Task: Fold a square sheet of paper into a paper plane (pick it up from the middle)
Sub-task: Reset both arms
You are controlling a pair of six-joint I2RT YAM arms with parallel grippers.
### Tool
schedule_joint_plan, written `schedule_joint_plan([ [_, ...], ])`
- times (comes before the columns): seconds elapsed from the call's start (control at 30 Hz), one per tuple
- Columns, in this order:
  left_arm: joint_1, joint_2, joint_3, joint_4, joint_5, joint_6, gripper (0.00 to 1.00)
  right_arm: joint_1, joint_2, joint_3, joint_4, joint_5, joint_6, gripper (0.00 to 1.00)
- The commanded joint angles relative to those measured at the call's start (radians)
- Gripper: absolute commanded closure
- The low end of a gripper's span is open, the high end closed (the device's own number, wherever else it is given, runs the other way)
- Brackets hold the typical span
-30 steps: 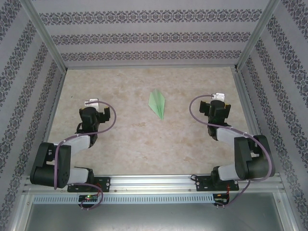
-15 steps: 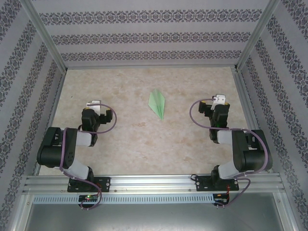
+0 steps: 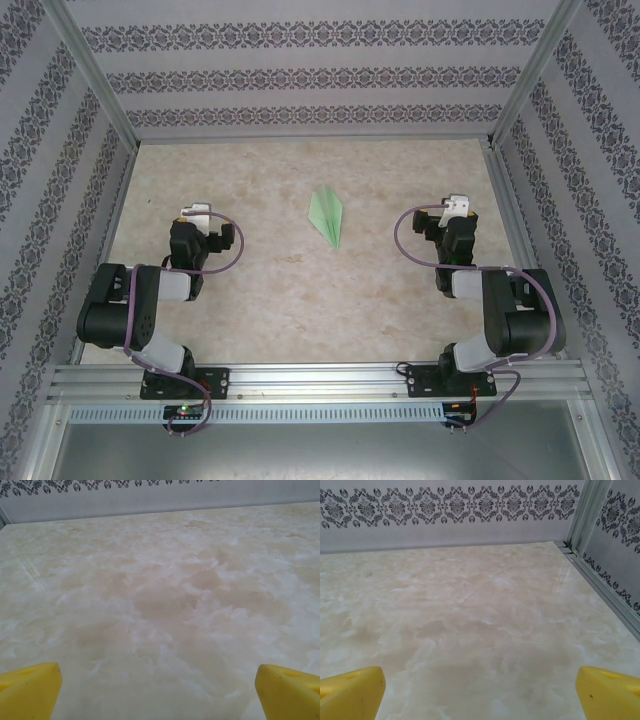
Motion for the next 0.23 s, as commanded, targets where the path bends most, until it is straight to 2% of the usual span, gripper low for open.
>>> schedule_joint_plan([
  [0.0, -0.01, 0.005, 0.024, 0.014, 0.014, 0.024, 0.0, -0.008, 0.003, -0.006, 0.039, -0.021, 0.004, 0.02],
  [0.2, -0.011, 0.005, 0.023, 0.015, 0.012, 0.023, 0.0, -0.007, -0.001, -0.015, 0.053, -0.026, 0.001, 0.02],
])
